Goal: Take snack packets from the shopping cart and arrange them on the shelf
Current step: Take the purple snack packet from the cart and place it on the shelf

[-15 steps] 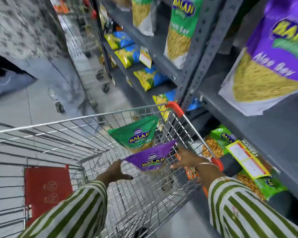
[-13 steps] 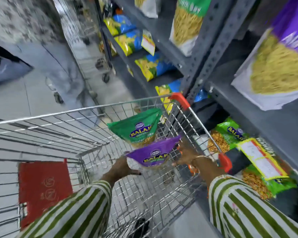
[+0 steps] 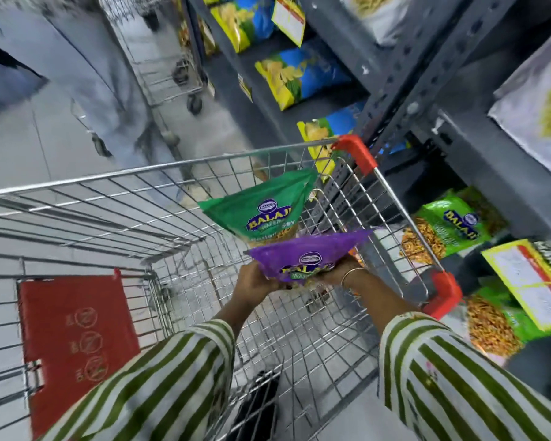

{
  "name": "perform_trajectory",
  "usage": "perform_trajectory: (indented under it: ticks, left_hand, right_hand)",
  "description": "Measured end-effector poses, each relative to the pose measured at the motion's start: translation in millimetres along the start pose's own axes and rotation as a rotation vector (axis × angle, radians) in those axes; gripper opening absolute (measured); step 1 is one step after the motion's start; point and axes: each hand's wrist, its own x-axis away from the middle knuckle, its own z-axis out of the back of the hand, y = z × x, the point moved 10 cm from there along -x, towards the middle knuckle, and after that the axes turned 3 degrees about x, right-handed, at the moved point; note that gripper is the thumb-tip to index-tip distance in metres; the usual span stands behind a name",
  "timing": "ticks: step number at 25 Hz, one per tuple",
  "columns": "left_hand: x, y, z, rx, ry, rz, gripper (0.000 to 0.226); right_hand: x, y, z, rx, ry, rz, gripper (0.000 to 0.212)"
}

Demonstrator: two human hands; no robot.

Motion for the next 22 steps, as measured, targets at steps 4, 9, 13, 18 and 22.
perform_trajectory:
  ticks: [4,9,13,18,22]
  left_hand:
    - [11,57,21,-0.007,0.005,-0.008,0.063]
    - [32,183,40,-0.180,-0.015,-0.189,0.073]
    - [52,282,48,-0.130,-0.039,-0.274,0.067]
    - [96,426,16,-0.198,-0.076,-0.542,0.071]
    - [112,484,-59,-0.302,-0.200,-0.655,0.097]
  right_hand:
    - [30,-2,12,0.163,-0.060,0.042,0.011]
    - [105,-53,82,0.291,0.149,0.146,0.067]
    - [192,-121,141,0.145,0.295,0.488,0.059]
    - [295,-154,232,-0.065,0.415,0.667,0.041]
    - [336,-127,302,-0.134,0.541,0.675,0.042]
